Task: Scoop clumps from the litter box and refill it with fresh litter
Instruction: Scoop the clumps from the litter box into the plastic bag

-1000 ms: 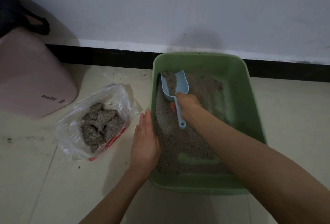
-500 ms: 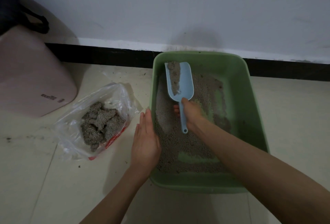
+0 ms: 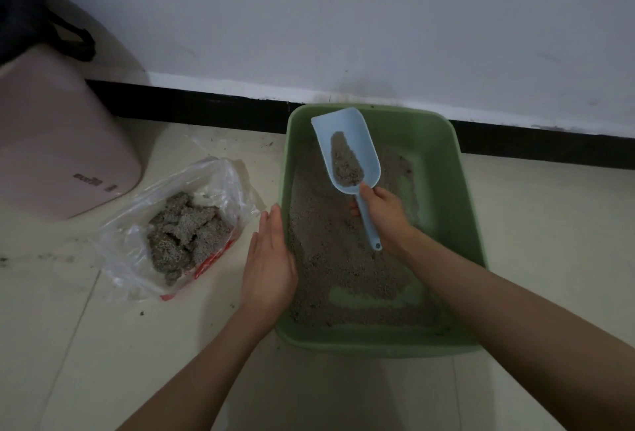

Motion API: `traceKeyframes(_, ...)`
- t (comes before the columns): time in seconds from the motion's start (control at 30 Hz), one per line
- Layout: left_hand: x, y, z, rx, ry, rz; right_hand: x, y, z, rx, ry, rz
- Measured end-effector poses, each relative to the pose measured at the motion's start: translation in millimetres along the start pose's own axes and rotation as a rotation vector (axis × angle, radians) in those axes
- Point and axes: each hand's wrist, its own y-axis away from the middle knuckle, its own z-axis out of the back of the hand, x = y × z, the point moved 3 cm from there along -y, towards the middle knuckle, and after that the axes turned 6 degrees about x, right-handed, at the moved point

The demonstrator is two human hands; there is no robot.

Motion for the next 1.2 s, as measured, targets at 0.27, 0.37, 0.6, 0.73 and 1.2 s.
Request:
traceKeyframes(0.27, -5.2, 2.2, 2.4, 0.050, -0.042, 0.020, 42.5, 30.2, -2.0, 0.220, 0.363, 0.144)
traceKeyframes(0.37, -2.3, 11.4, -2.2, 0.082, -0.061, 0.032, 60.5, 32.9, -19.8, 0.362, 0.588, 0.169)
traceKeyframes(0.6, 5.4, 28.0, -7.0, 0.147, -0.092, 0.027, 104.3, 42.2, -107.8, 0.557, 1.258, 0.324)
traceKeyframes(0.73, 5.1, 28.3, -6.2, 0.161, -0.083, 0.033, 110.6, 51.6, -157.3, 0.569, 1.569, 0.406)
traceKeyframes(1.2, 7.3, 27.9, -5.3, 0.139, -0.099, 0.030, 114.0, 52.1, -101.4, 0.393, 1.377, 0.378)
